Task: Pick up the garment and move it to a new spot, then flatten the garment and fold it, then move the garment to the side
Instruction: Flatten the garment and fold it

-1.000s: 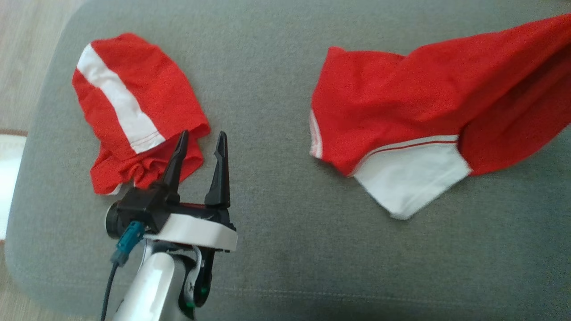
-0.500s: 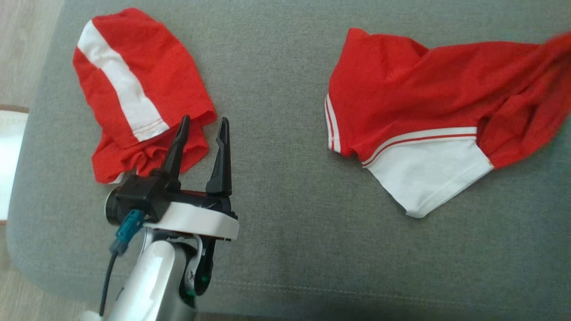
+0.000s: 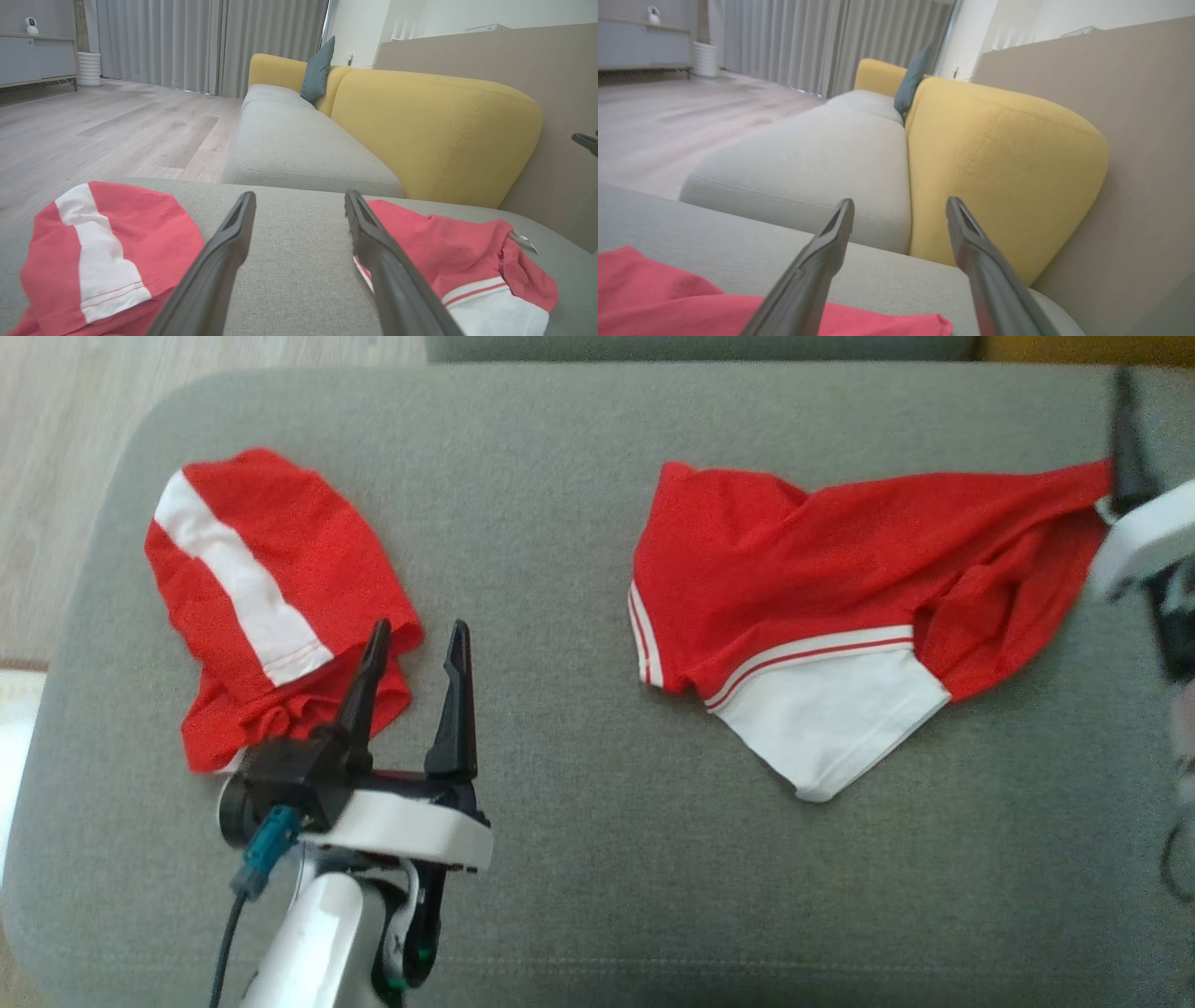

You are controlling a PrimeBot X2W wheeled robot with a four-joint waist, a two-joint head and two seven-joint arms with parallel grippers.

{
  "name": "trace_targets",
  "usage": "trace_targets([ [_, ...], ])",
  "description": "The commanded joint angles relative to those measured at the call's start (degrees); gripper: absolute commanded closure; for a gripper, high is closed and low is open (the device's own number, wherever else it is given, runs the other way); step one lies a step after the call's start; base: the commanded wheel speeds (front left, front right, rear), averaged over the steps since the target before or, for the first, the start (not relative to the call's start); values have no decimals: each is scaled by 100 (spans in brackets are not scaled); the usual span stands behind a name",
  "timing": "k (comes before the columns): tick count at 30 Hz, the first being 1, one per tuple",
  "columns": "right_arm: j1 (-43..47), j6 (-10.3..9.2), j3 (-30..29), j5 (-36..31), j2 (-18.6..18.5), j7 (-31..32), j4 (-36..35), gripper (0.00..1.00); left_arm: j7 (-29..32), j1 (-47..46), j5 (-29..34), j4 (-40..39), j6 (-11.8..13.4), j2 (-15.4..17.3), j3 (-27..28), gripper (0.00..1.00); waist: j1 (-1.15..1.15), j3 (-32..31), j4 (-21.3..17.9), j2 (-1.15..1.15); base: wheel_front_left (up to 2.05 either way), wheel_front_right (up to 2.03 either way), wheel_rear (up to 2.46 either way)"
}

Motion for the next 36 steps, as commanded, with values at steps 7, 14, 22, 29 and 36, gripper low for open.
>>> trace_targets([
  [7,1191,-4,398,650,593,-349,-1284,0,-35,149,52,-222,53,18,243,0,0,-488,-230,0,0,0,0],
  [14,2700,-4,453,739,1275,-430,-2431,0,-35,285,43,-262,62,18,175,0,0,-626,-250,0,0,0,0],
  [22,3483,-4,704,647,1538,-263,-2941,0,-35,295,52,-255,48,18,75,0,0,-545,-226,0,0,0,0],
  [29,3572,-4,1033,550,1572,-12,-2856,0,-35,194,31,-251,40,18,25,0,0,-352,-62,0,0,0,0],
  [36,3506,-4,1482,369,1545,276,-2141,0,-35,77,9,-221,23,18,-3,0,0,-83,188,0,0,0,0],
])
